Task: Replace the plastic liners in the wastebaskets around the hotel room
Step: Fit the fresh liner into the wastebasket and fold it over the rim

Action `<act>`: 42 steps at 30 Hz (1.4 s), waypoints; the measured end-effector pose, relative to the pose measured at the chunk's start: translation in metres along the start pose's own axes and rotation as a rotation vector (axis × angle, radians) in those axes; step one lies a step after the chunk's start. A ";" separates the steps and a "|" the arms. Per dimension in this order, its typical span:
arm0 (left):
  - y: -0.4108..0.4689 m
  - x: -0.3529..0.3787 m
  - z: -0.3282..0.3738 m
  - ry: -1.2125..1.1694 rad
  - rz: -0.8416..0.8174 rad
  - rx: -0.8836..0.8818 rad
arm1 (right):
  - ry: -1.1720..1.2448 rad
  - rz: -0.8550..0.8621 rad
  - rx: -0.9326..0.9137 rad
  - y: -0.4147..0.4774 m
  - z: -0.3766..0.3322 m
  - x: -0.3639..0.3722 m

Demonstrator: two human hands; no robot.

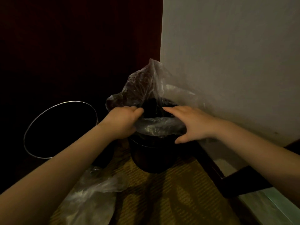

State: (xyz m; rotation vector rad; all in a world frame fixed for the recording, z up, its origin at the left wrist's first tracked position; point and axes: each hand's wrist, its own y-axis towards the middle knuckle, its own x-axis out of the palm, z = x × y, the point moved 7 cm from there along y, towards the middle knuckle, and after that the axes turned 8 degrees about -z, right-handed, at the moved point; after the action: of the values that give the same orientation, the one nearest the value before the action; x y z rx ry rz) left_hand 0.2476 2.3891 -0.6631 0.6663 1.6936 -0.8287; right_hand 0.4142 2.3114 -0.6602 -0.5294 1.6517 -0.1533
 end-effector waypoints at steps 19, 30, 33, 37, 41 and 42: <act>0.003 0.003 -0.015 0.097 0.094 -0.160 | -0.102 0.852 0.099 -0.005 -0.004 -0.027; -0.018 -0.022 0.033 -0.043 0.456 0.119 | -0.223 0.791 -0.209 -0.013 -0.024 -0.004; -0.036 -0.012 0.047 -0.065 0.482 0.256 | -0.225 0.717 -0.345 -0.019 -0.033 0.011; -0.064 0.023 0.062 -0.030 0.476 0.332 | -0.289 0.651 -0.454 -0.033 -0.044 0.045; -0.065 0.071 0.063 -0.009 0.299 0.288 | -0.330 0.498 -0.426 -0.028 -0.040 0.090; -0.063 0.081 0.062 0.028 0.207 0.237 | -0.345 0.422 -0.391 -0.024 -0.038 0.097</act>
State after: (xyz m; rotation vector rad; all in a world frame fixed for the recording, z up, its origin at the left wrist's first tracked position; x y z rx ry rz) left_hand 0.2134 2.3040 -0.7394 1.0014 1.5326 -0.8820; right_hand 0.3771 2.2417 -0.7324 -0.4545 1.4184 0.5532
